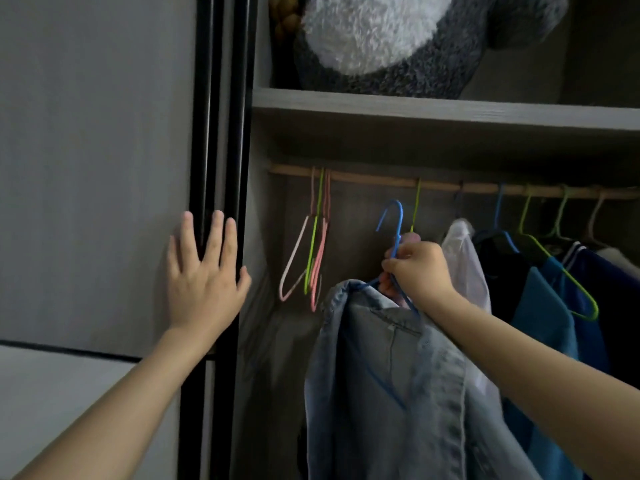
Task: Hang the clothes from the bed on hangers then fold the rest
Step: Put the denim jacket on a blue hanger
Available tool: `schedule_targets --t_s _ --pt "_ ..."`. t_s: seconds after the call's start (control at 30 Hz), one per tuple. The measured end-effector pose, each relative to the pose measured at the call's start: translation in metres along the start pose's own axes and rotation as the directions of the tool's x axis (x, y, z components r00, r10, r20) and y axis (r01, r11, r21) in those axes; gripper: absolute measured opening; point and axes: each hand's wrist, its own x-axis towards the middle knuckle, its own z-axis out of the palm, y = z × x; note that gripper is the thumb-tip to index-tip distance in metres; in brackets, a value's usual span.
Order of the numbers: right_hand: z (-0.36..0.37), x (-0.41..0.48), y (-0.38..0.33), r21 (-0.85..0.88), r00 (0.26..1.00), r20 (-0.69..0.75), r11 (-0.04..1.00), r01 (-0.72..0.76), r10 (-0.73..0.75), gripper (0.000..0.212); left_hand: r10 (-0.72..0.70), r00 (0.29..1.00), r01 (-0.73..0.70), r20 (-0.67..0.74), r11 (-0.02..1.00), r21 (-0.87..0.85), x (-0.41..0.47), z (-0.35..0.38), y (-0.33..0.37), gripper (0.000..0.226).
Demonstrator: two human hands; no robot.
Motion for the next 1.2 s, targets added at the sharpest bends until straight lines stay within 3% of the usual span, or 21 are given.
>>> schedule_targets --t_s 0.1,0.27,0.47,0.63,0.97,1.2 --pt "0.019 0.016 -0.007 -0.015 0.998 -0.063 1.000 -0.022 0.021 0.033 0.002 1.000 -0.001 -0.031 1.000 0.022 -0.001 0.002 0.000 0.061" --pt "0.020 0.052 -0.006 -0.165 0.983 -0.184 0.986 -0.037 0.006 0.013 0.018 0.998 -0.014 -0.068 0.999 0.052 -0.002 0.003 0.000 0.059" --pt "0.014 0.088 -0.008 -0.251 0.987 -0.131 0.966 0.059 -0.094 0.011 -0.005 0.996 0.012 -0.093 0.997 0.071 -0.004 0.004 0.000 0.060" --pt "0.022 0.113 -0.008 -0.259 0.984 -0.135 0.962 0.081 -0.119 0.011 -0.016 0.995 0.024 -0.102 0.997 0.072 -0.003 -0.001 0.003 0.060" --pt "0.029 0.177 0.013 -0.168 0.972 -0.228 0.981 -0.093 0.053 0.022 -0.010 0.985 0.026 -0.174 0.995 0.092 -0.004 0.005 0.003 0.060" --pt "0.043 0.197 0.012 -0.125 0.958 -0.281 0.988 -0.086 0.048 0.026 -0.015 0.985 0.034 -0.172 0.993 0.111 -0.004 0.006 0.004 0.062"
